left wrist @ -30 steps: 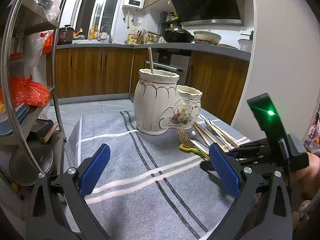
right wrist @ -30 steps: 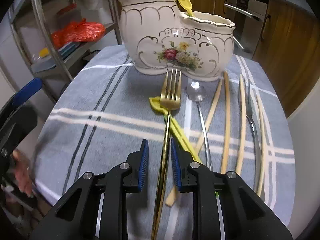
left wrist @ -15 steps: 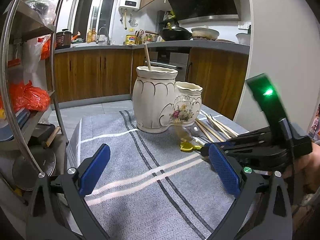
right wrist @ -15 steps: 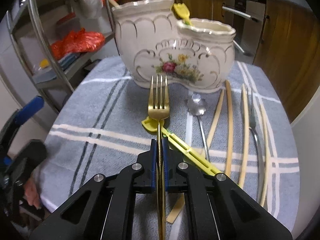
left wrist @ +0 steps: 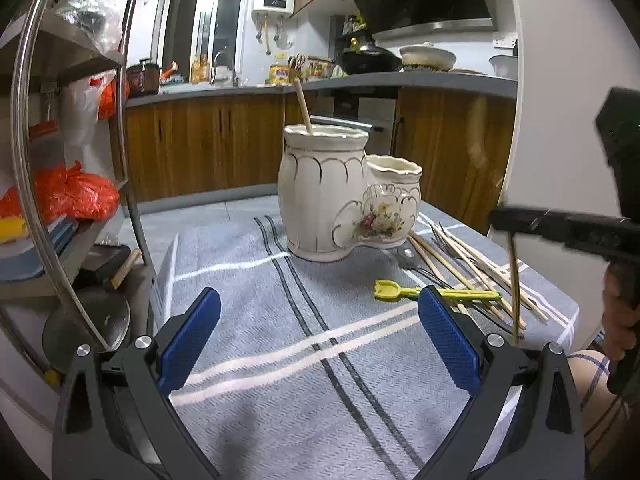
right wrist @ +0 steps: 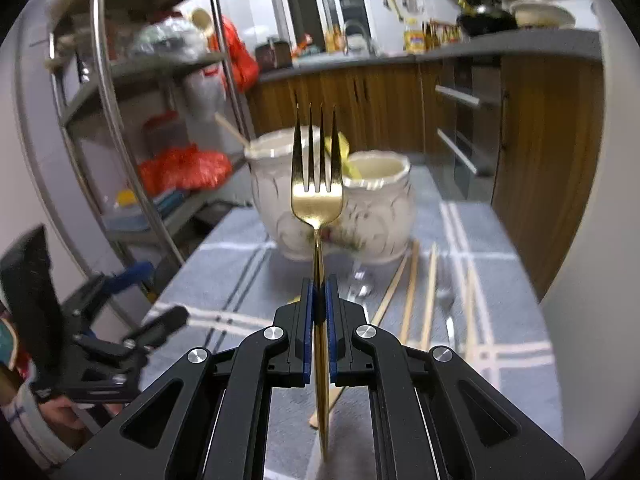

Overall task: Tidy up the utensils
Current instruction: 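Grasp the gold fork by its handle with the right tool and lift, then grasp another wooden chopstick with the left tool and lift it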

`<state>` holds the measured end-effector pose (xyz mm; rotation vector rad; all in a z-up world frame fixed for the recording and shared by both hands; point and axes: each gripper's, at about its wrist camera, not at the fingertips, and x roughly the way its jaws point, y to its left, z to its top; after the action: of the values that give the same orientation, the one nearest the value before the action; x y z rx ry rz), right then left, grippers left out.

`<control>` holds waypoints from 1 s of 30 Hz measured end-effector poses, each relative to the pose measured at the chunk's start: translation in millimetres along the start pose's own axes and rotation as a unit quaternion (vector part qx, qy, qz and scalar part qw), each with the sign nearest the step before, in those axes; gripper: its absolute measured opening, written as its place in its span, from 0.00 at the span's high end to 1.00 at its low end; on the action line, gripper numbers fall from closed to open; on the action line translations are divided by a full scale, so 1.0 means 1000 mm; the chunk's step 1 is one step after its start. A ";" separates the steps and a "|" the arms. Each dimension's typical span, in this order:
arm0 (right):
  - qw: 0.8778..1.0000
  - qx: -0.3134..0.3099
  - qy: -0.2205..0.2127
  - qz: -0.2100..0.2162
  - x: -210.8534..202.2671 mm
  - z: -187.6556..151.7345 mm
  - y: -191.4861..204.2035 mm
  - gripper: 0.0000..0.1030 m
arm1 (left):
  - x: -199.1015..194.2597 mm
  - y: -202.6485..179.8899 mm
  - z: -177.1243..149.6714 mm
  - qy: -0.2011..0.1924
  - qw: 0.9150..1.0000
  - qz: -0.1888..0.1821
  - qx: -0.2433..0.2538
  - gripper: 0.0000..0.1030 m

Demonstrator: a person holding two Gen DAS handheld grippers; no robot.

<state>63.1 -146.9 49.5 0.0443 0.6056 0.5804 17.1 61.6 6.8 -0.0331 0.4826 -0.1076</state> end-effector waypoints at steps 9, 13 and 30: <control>0.996 0.018 -0.091 -0.003 -0.024 0.038 -0.030 0.93 | 0.010 -0.027 0.021 0.031 0.999 -0.015 0.001 0.06; 0.991 0.029 -0.128 -0.026 -0.025 0.062 -0.044 0.93 | 0.022 -0.046 0.035 0.055 0.998 -0.029 0.007 0.06; 0.986 0.057 -0.137 -0.079 -0.018 0.065 -0.107 0.93 | 0.116 -0.139 0.051 0.186 0.976 -0.108 0.030 0.48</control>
<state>140.0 -238.4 90.5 0.1791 0.3703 0.3777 129.5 -88.6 6.9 -0.0059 0.8498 -0.3449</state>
